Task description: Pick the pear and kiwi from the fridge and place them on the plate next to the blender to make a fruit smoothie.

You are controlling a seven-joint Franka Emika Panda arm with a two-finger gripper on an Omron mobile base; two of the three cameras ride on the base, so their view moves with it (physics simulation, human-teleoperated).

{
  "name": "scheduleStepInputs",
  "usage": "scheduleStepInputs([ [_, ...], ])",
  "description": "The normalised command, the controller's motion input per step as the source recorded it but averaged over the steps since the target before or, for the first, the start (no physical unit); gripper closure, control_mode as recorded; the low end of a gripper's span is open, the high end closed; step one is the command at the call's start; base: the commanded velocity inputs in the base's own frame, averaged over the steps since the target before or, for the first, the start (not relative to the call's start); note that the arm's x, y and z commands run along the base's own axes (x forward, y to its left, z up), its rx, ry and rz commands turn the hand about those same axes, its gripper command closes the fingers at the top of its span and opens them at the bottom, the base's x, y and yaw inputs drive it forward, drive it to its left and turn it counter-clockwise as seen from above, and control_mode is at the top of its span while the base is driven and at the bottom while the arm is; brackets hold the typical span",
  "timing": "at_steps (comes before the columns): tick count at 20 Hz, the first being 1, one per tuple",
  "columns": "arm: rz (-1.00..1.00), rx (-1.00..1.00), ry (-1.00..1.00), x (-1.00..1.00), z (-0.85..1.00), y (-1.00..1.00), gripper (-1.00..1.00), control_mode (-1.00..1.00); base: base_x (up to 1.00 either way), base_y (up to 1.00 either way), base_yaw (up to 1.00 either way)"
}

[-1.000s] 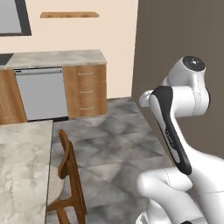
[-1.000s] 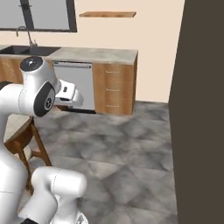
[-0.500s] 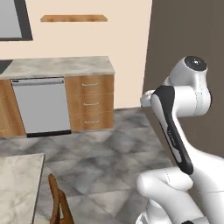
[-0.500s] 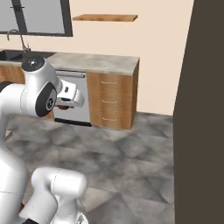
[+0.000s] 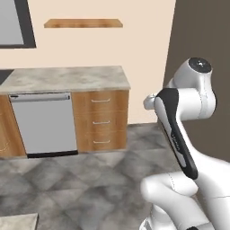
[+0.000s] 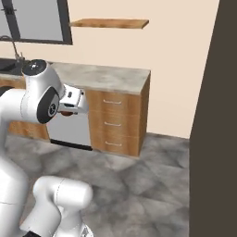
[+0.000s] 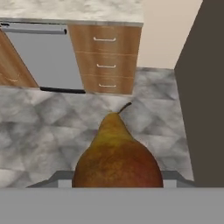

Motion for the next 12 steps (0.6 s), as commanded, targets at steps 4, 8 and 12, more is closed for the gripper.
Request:
scheduleStepInputs([
  [4,0.0,0.0,0.0,0.0,0.0,0.0,1.0,1.0,1.0,0.29,0.04],
  [8,0.0,0.0,0.0,0.0,0.0,0.0,1.0,1.0,1.0,0.45,0.33],
  [12,0.0,0.0,0.0,0.0,0.0,0.0,1.0,1.0,0.91,0.05,0.74],
])
